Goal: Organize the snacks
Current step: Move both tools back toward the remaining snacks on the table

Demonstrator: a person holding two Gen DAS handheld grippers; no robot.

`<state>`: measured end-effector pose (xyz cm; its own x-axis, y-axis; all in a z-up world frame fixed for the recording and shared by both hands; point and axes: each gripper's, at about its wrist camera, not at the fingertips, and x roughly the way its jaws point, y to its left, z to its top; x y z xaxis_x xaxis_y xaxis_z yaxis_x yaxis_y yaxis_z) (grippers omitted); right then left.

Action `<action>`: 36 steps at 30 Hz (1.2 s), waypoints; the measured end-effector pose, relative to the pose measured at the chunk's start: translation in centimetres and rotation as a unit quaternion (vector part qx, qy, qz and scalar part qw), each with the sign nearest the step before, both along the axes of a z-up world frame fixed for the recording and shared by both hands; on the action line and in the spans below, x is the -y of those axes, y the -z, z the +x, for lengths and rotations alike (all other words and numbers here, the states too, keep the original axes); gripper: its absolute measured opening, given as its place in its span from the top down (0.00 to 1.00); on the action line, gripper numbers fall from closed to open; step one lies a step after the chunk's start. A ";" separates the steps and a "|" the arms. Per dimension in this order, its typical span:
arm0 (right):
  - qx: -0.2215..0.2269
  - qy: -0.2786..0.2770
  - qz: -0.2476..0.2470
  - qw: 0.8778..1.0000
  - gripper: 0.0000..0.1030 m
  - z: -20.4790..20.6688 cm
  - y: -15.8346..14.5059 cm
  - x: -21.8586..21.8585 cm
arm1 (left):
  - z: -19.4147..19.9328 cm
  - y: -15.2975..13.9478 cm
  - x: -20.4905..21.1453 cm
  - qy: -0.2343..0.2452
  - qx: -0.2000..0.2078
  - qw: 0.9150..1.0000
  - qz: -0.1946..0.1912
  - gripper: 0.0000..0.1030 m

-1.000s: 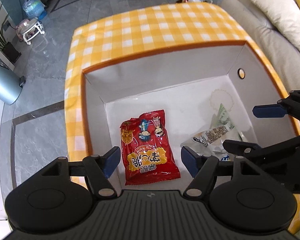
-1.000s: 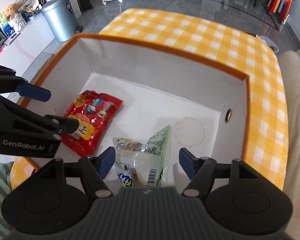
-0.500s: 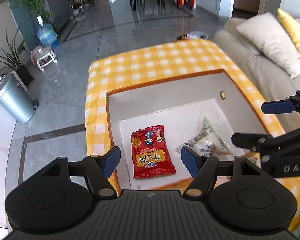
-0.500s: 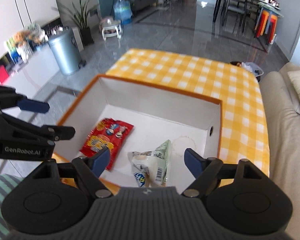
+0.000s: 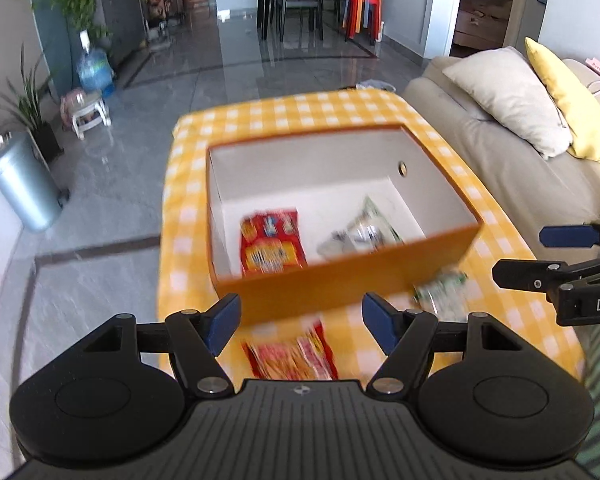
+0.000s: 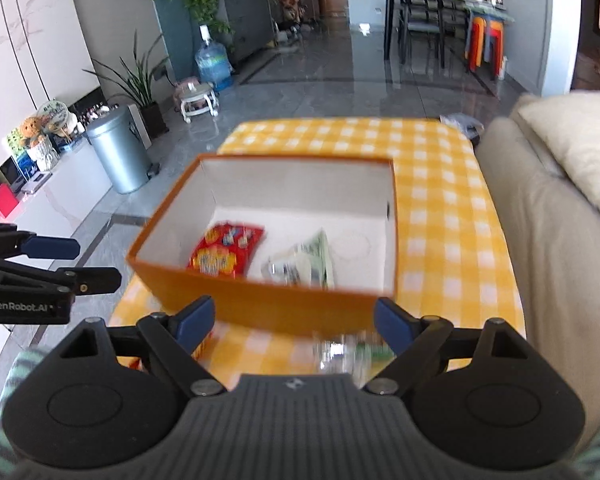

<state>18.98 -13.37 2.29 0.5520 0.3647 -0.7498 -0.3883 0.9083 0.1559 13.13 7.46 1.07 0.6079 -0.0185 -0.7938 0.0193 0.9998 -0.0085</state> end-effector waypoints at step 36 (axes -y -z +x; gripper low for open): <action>-0.190 0.024 -0.055 0.980 0.26 -5.3 11.1 1.5 | -5.9 9.3 -0.3 -0.108 -0.151 0.980 -0.066 0.21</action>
<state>13.69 -14.89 -8.81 0.2395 0.2500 -0.9382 -0.2783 0.9434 0.1804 7.19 7.75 -8.25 0.3468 -0.0293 -0.9375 -0.2155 0.9703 -0.1101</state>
